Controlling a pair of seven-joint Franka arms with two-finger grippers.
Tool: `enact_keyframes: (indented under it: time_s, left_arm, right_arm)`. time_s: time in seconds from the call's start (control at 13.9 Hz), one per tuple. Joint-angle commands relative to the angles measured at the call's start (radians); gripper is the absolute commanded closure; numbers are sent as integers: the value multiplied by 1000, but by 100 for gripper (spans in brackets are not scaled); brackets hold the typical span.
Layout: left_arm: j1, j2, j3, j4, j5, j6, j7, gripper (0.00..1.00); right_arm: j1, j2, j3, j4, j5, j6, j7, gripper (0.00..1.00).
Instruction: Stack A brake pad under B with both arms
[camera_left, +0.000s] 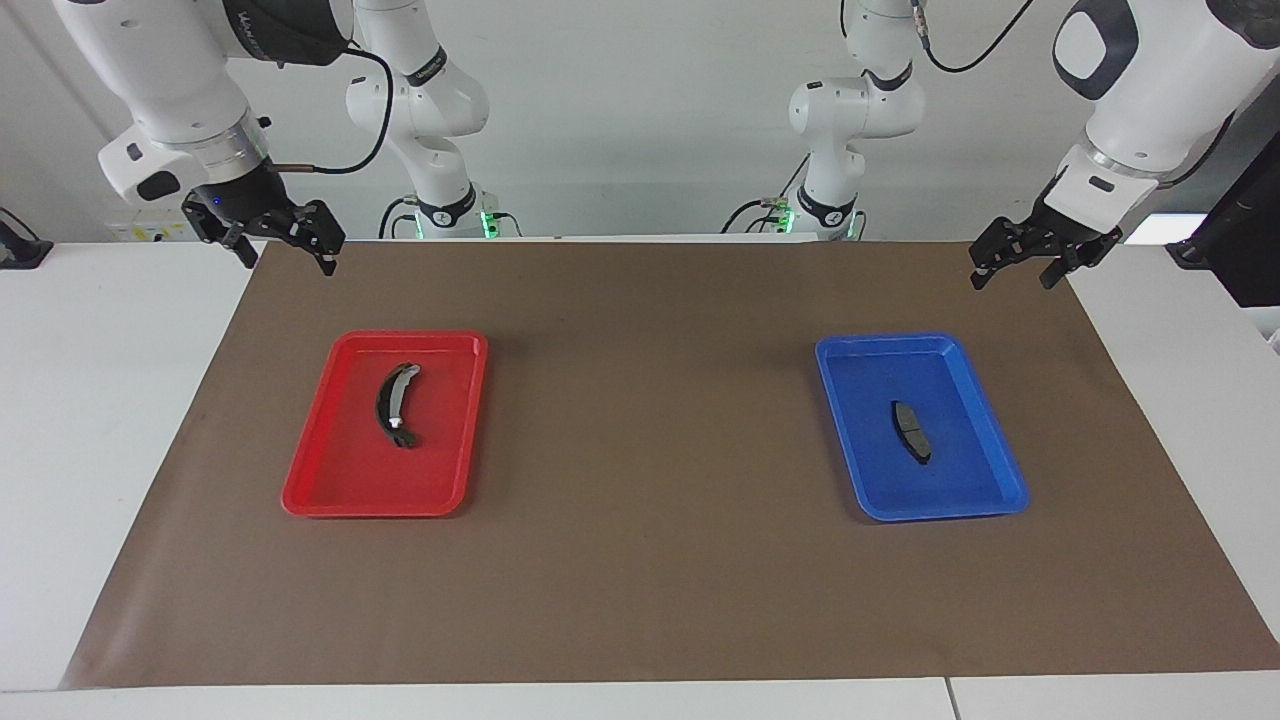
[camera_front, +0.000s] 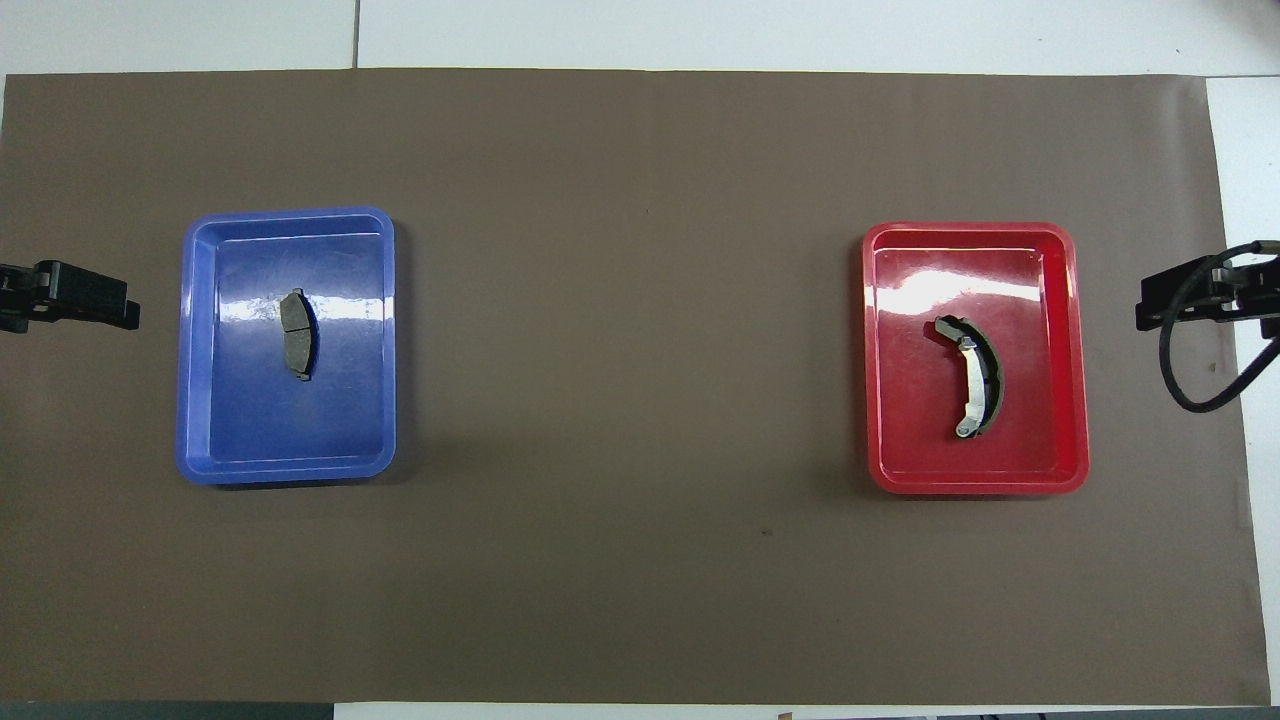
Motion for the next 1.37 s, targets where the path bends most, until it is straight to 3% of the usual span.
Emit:
enact_keyframes:
  time_s: [0.0, 0.43, 0.72, 0.94, 1.08, 1.3]
  left_arm:
    - [9, -31, -5, -36, -3, 17, 0, 1]
    - [9, -48, -5, -111, -3, 118, 0, 1]
    - [0, -42, -5, -322, -3, 388, 0, 1]
    - [-4, 20, -7, -472, -3, 633, -9, 1]
    - [-30, 74, -7, -533, -3, 750, -47, 2]
    - [-41, 151, -8, -577, -3, 917, -77, 2]
  right_arm:
    - [-7, -37, 6, -64, 1, 29, -27, 0]
    - [-7, -82, 8, -277, 4, 259, -49, 0]
    - [-7, -20, 6, -370, 30, 412, -99, 0]
    - [-10, -10, 6, -534, 35, 598, -182, 0]
    - [-8, -7, 6, -623, 108, 732, -199, 0]
    - [-7, 23, 6, -694, 116, 877, -311, 0]
